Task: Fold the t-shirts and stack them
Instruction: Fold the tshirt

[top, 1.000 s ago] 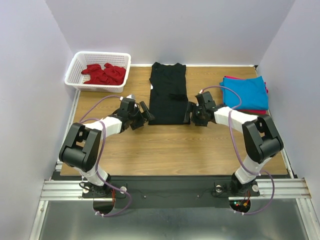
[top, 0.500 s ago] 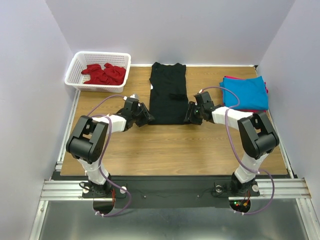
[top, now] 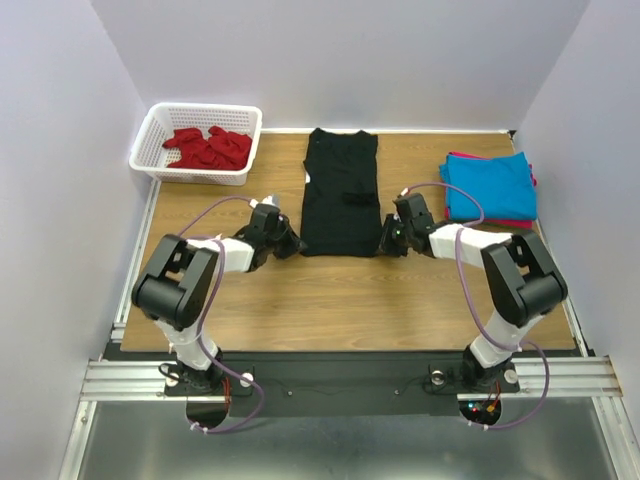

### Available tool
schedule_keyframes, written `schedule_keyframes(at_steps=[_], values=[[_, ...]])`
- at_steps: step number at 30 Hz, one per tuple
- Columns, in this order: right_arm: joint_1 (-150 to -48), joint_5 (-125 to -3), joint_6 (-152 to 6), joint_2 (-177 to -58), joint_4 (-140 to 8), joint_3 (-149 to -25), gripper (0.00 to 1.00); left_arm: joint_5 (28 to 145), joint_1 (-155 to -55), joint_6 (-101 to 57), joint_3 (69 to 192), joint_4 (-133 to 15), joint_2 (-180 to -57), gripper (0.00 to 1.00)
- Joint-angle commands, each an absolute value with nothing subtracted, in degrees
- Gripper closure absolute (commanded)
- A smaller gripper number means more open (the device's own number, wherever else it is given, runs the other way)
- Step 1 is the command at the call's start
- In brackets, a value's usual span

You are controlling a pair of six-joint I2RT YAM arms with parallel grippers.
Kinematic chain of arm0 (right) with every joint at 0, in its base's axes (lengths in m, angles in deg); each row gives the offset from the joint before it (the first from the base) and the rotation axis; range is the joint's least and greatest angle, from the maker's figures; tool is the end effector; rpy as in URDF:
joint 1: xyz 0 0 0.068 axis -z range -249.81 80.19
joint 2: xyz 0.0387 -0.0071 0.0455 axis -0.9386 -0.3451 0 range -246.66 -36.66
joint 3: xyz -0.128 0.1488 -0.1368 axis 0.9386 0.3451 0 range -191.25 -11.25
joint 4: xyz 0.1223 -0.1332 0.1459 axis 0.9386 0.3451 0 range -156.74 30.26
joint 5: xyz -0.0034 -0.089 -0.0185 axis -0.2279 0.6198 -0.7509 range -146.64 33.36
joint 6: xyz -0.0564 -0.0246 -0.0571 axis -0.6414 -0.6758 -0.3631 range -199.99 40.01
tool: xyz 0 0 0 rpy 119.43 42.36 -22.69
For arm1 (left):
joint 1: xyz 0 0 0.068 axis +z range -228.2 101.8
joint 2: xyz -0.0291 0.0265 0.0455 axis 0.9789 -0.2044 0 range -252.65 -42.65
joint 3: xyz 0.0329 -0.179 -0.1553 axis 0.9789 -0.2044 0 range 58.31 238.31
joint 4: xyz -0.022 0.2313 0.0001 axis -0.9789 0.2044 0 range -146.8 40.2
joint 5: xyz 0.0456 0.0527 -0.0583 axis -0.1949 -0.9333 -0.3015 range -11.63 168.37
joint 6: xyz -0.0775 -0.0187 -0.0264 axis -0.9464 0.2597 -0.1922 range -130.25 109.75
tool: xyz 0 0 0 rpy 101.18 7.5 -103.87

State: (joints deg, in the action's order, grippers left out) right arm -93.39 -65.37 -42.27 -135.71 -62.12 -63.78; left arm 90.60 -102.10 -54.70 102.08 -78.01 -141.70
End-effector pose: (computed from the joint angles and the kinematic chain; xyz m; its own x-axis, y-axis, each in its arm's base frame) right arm 0.3060 0.1457 0.1118 -0.8598 0.2845 -0.4241 0.0547 0.8770 0.4773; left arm 0.3117 -0.1551 0.1167 -0.7551 -0.4140 -0.5083 0.0385 0.7460 -0.6648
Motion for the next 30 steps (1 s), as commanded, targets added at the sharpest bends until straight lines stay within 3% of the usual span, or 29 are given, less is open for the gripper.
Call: schedule_keyframes(at_steps=[1,9,15,20,30], values=[[-93.2,-67.7,-44.0,-127.0,-58.7,-57.4,0.82,88.8,-106.1,-55.4,92.4,-77.1,-132.3,1.00],[-93.2,-71.2,-44.1,-101.5,-44.6,-45.7,0.85,86.3,-120.7,-65.9,80.9,-72.2,-108.4,1.00],[-93.2,-72.5,-43.2,-86.8,-35.1,-47.7,0.85,83.1,-125.6,-71.1,80.2,-65.8,-90.5,1.00],[-93.2,-69.9,-44.6,-86.8,-33.4,-57.4,0.87,79.3,-125.8,-68.6,86.6,-59.7,-87.4,1.00],[-93.2,-57.6,-47.2,-99.1,-34.0,-71.5,0.89,70.9,-124.1,-65.2,96.7,-57.2,-95.8,1.00]])
